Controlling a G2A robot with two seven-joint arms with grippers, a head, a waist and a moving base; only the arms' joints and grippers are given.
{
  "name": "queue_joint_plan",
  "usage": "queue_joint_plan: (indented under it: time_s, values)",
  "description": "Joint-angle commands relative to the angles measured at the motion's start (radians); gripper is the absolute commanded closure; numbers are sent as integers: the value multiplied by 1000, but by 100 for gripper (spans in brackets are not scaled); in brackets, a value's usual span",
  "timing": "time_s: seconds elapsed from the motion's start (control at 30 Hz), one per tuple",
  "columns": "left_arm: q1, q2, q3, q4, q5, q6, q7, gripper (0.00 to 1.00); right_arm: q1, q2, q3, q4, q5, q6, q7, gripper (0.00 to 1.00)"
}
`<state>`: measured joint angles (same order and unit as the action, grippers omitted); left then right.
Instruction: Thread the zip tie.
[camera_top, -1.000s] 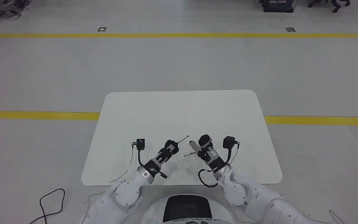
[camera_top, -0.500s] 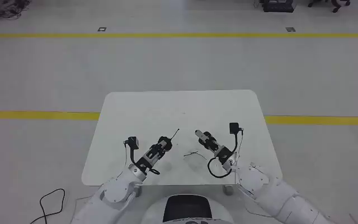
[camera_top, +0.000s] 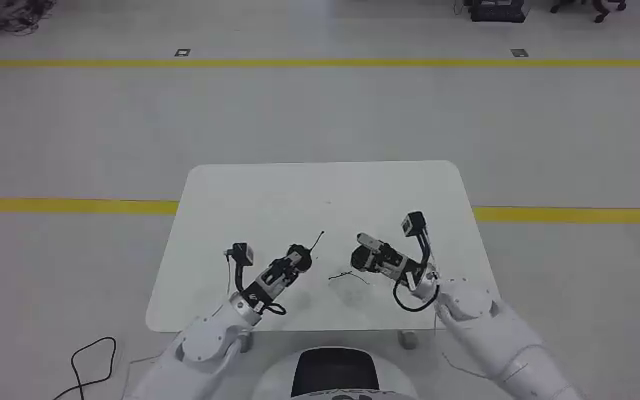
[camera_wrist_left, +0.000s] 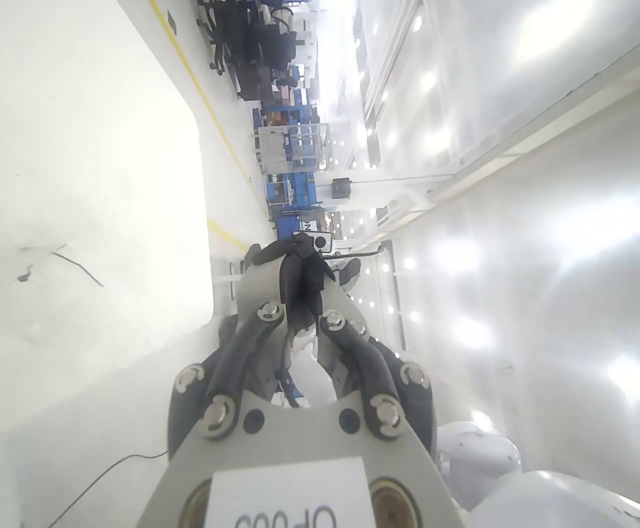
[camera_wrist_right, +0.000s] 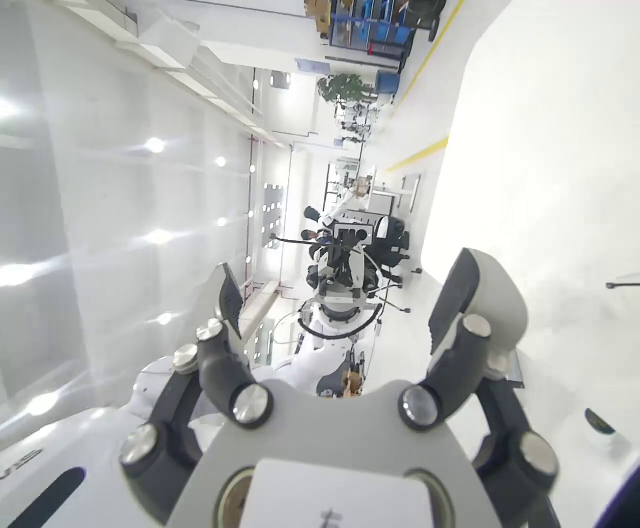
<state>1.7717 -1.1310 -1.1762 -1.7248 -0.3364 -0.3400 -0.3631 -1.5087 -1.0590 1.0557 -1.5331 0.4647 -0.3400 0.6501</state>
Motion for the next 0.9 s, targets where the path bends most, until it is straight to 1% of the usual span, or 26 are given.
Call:
queue_joint_plan:
  time_s: [0.0,0.17,0.23,0.5,0.53,0.57,0.6,0.63,0.67,0.7,0.77,0.8,0.87]
  values:
    - [-1,-10,-3,4,-12,0,-25,100,-4,-32,32,34,15,0,79,0]
    - [-5,-36,-6,21,-28,0,-72,100,-12,-106,86,104,37,0,208,0]
    - [-9,-48,-5,20,-62,0,-106,100,-11,-129,102,129,47,0,252,0]
    - [-9,-50,-7,22,-66,0,-111,100,-11,-129,102,129,47,0,252,0]
    - [-10,-51,-5,20,-76,0,-108,100,-11,-129,102,129,47,0,252,0]
    - [-9,-55,7,15,-155,0,-102,100,-17,-131,97,125,78,2,250,0]
    - [-11,-58,11,20,-202,0,-105,100,-22,-132,94,136,118,9,262,0]
    - [-16,-59,14,28,-223,0,-112,100,-21,-134,93,151,158,16,284,0]
    - [-20,-63,21,31,-263,0,-123,100,-20,-138,89,174,245,18,332,0]
    - [-20,-67,30,32,-321,0,-134,100,-18,-141,85,201,320,30,371,0]
    - [-24,-76,44,39,-422,0,-176,100,-2,-147,77,254,397,35,433,0]
    - [-26,-82,52,49,-500,0,-204,100,7,-152,67,283,445,41,467,0]
    - [-36,-90,62,73,-537,0,-246,100,18,-161,53,320,510,39,513,0]
